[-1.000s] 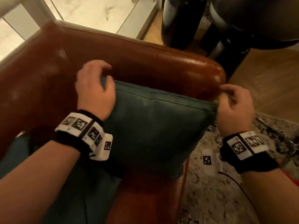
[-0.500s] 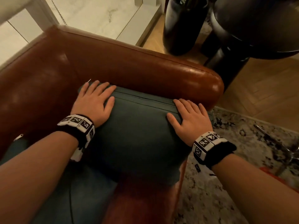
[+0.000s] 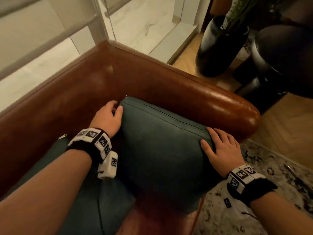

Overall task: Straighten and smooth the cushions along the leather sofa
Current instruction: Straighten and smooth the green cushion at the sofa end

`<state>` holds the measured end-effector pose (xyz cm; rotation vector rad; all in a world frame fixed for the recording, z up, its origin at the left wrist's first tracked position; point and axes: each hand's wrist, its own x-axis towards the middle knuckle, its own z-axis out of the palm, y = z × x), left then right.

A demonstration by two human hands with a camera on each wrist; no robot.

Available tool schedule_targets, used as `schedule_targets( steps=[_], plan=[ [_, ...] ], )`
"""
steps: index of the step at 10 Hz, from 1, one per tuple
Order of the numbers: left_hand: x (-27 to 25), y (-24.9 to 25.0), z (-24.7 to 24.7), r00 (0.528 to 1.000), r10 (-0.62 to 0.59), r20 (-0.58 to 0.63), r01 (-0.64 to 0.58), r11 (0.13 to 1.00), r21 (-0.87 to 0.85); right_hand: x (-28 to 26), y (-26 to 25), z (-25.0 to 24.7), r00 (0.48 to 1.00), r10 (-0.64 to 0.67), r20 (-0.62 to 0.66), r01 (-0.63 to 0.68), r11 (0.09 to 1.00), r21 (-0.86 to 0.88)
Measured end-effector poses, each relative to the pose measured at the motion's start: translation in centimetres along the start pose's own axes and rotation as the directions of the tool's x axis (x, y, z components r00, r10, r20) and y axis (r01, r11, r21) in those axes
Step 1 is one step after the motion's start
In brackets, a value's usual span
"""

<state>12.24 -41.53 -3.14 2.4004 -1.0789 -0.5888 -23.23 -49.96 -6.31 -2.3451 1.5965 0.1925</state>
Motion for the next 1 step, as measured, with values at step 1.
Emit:
schedule_targets(
  steps=[1],
  plan=[
    [-8.45, -3.27, -0.59, 0.998, 0.063, -0.013, -0.064, 0.991, -0.118, -1.91, 0.01, -1.85, 1.000, -0.015, 0.000, 0.015, 0.997, 0.069]
  ],
)
